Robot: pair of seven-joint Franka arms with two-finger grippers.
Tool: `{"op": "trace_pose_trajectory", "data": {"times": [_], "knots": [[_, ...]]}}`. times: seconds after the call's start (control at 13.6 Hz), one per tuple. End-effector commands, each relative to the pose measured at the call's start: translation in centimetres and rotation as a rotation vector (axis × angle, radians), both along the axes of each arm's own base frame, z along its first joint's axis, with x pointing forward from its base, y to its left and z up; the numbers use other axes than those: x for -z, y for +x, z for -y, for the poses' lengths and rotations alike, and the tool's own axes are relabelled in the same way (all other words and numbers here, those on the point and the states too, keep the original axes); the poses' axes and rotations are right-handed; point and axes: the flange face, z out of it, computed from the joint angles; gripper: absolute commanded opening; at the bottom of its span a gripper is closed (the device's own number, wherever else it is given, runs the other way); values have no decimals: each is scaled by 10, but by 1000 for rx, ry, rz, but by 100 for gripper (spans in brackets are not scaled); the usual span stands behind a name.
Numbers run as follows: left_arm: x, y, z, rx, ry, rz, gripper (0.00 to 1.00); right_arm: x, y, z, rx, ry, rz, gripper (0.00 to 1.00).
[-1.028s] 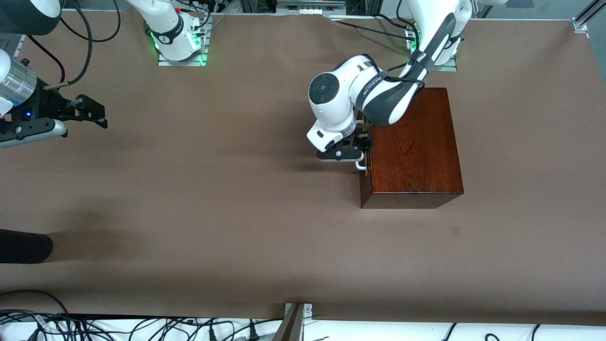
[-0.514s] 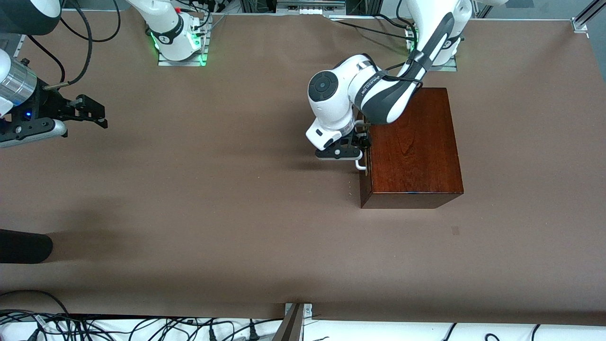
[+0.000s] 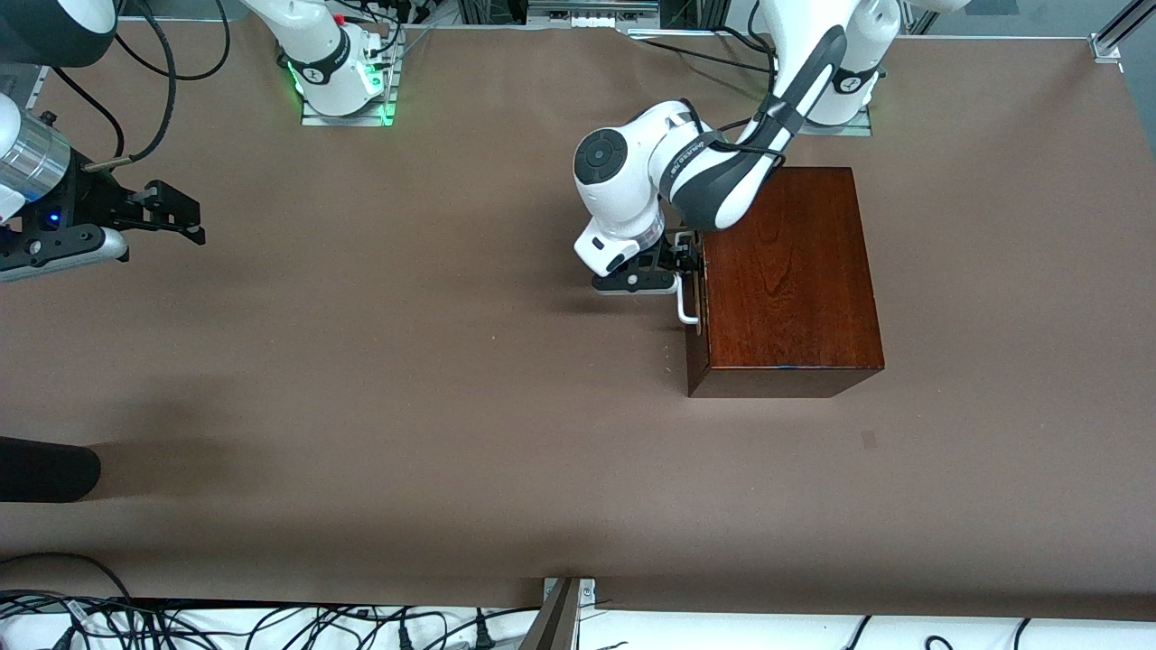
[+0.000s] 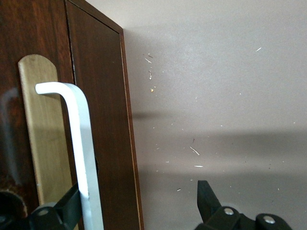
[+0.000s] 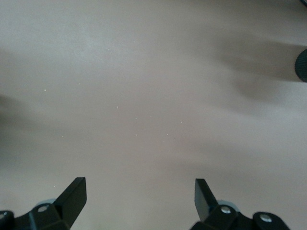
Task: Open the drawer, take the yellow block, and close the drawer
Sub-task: 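Pull the drawer handle outward with the left gripper to open it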
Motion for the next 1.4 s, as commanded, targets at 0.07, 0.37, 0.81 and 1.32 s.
{"op": "trace_pose_trajectory", "data": {"times": [0.07,0.37,0.81,1.32], "knots": [[4,-1,1,6,3,29,100,-3,1,1,12,19,4,100],[5,-6,17,0,-36,52,100,-3,1,1,11,19,3,100],[0,-7,60,-85,-149,119,100,-3,1,1,11,19,4,100],[-10,-6,103,-127,-217,152,100,-3,1,1,9,19,6,100]]}}
